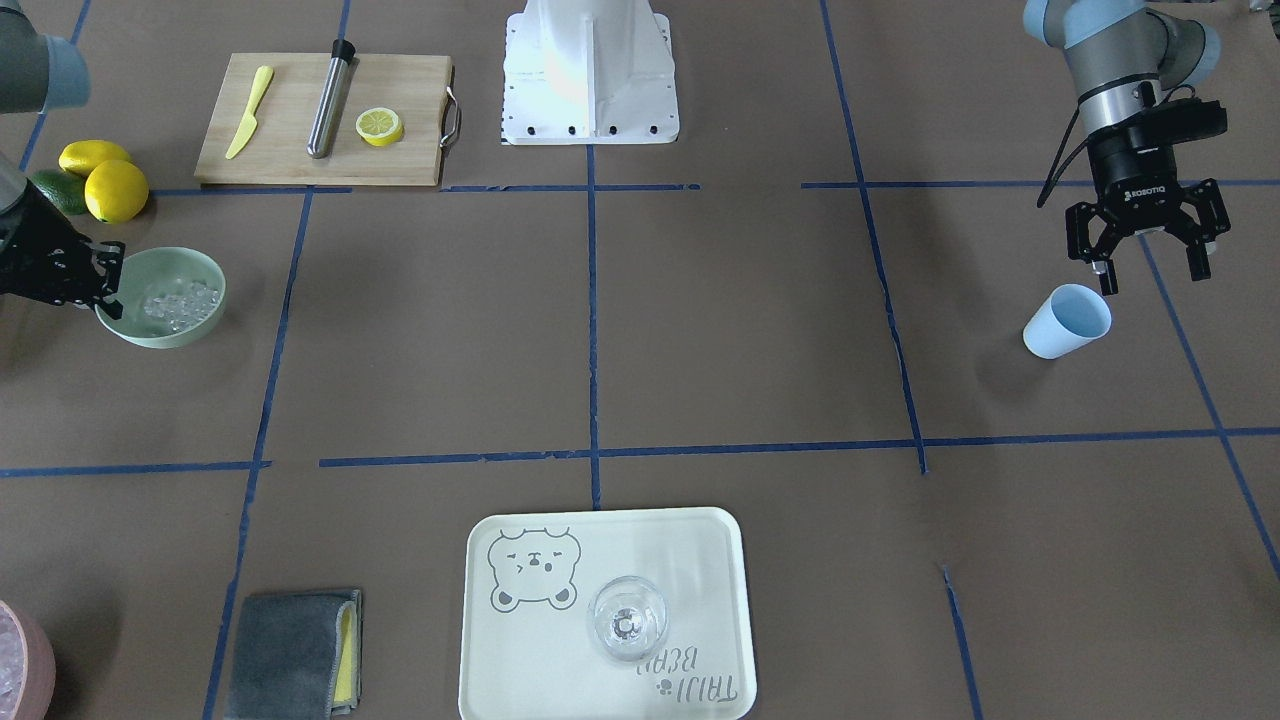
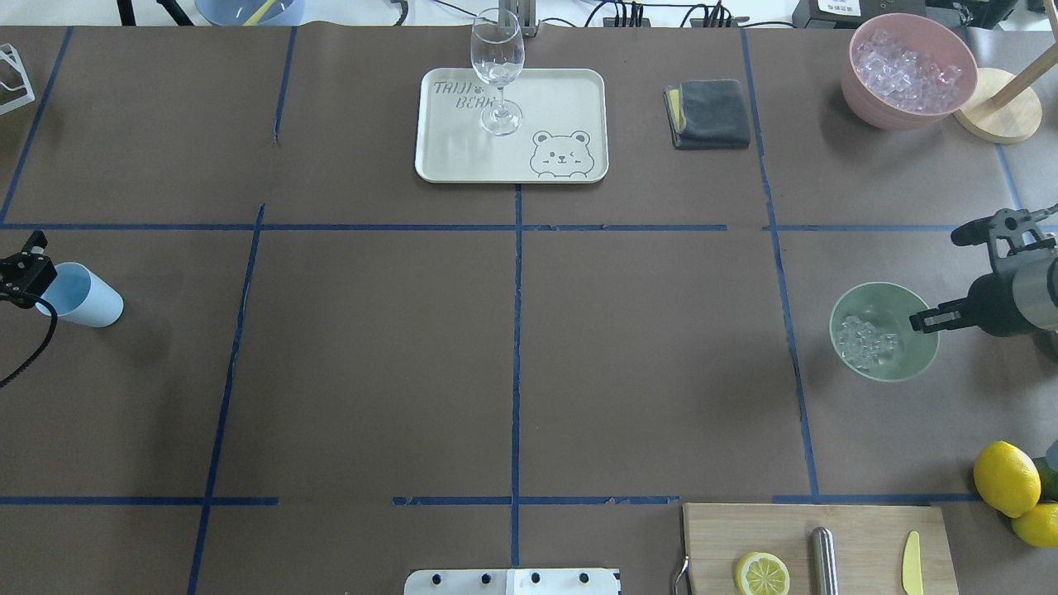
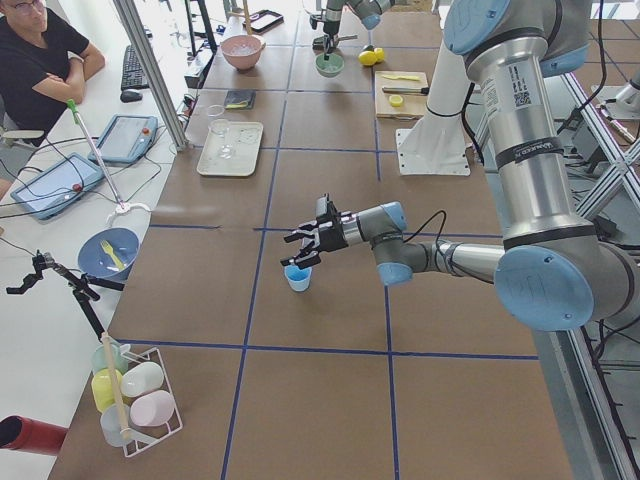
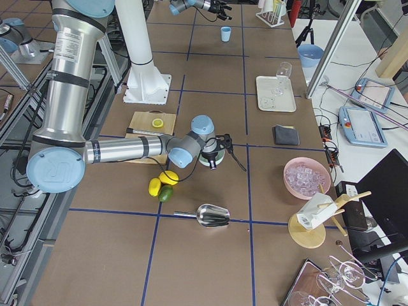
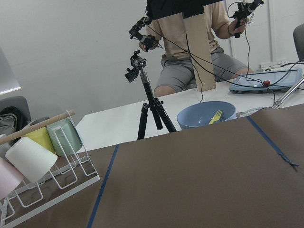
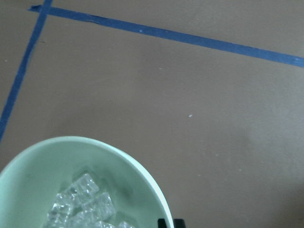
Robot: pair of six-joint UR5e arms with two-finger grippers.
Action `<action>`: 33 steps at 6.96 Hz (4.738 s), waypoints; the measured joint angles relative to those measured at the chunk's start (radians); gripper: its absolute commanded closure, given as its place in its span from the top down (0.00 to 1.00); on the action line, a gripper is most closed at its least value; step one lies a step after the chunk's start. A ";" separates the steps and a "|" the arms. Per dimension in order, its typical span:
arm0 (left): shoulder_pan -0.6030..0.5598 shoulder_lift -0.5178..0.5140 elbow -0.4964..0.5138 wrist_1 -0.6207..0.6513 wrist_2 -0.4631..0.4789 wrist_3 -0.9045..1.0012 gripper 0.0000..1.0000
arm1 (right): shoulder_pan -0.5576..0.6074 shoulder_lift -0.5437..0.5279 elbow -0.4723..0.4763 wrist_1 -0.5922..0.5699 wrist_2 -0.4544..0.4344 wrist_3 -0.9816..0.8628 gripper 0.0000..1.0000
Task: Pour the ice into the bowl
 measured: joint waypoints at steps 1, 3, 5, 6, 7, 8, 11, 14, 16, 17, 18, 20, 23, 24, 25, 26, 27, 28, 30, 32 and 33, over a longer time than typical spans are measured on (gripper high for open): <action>-0.002 -0.002 0.000 0.000 -0.005 0.003 1.00 | 0.046 -0.008 -0.035 0.007 0.022 -0.057 0.99; -0.013 -0.002 0.000 -0.002 -0.058 0.005 1.00 | 0.078 0.008 -0.065 0.002 0.038 -0.091 1.00; -0.053 -0.002 -0.004 -0.003 -0.162 0.041 1.00 | 0.118 0.019 -0.064 -0.026 0.077 -0.096 1.00; -0.090 -0.002 -0.010 -0.002 -0.242 0.080 1.00 | 0.150 0.019 -0.058 -0.057 0.101 -0.106 1.00; -0.149 -0.002 -0.021 0.001 -0.348 0.156 1.00 | 0.179 0.019 -0.051 -0.084 0.114 -0.137 1.00; -0.234 -0.004 -0.031 0.009 -0.478 0.254 1.00 | 0.216 0.018 -0.037 -0.130 0.118 -0.200 1.00; -0.547 -0.086 -0.037 0.194 -0.961 0.480 1.00 | 0.408 0.043 0.095 -0.521 0.124 -0.570 1.00; -0.794 -0.158 -0.032 0.541 -1.319 0.773 1.00 | 0.534 0.068 0.149 -0.747 0.215 -0.732 1.00; -0.937 -0.205 -0.025 0.840 -1.404 0.997 1.00 | 0.544 0.066 0.133 -0.755 0.234 -0.734 1.00; -0.999 -0.236 -0.017 0.980 -1.436 1.078 1.00 | 0.545 0.066 0.125 -0.754 0.233 -0.731 1.00; -1.054 -0.261 -0.010 1.089 -1.471 1.133 1.00 | 0.545 0.064 0.116 -0.753 0.232 -0.730 1.00; -1.101 -0.271 0.056 1.165 -1.566 1.163 1.00 | 0.548 0.068 0.088 -0.755 0.243 -0.725 1.00; -1.105 -0.277 0.110 1.172 -1.602 1.150 1.00 | 0.600 0.074 0.053 -0.757 0.293 -0.723 1.00; -1.105 -0.273 0.109 1.173 -1.605 1.127 1.00 | 0.624 0.074 0.032 -0.755 0.319 -0.724 1.00; -1.102 -0.271 0.110 1.172 -1.605 1.109 1.00 | 0.635 0.074 0.018 -0.755 0.331 -0.724 1.00; -1.097 -0.270 0.112 1.172 -1.602 1.101 1.00 | 0.639 0.073 0.011 -0.754 0.335 -0.725 1.00; -1.090 -0.270 0.115 1.171 -1.601 1.098 1.00 | 0.640 0.071 0.008 -0.754 0.337 -0.725 1.00; -1.085 -0.269 0.117 1.171 -1.600 1.098 1.00 | 0.640 0.071 0.006 -0.754 0.337 -0.725 1.00; -1.083 -0.268 0.118 1.172 -1.600 1.097 1.00 | 0.640 0.072 0.000 -0.754 0.338 -0.725 1.00; -1.082 -0.268 0.116 1.171 -1.600 1.097 1.00 | 0.640 0.073 0.000 -0.754 0.338 -0.726 1.00; -1.082 -0.268 0.115 1.171 -1.600 1.097 1.00 | 0.640 0.074 0.001 -0.753 0.338 -0.726 1.00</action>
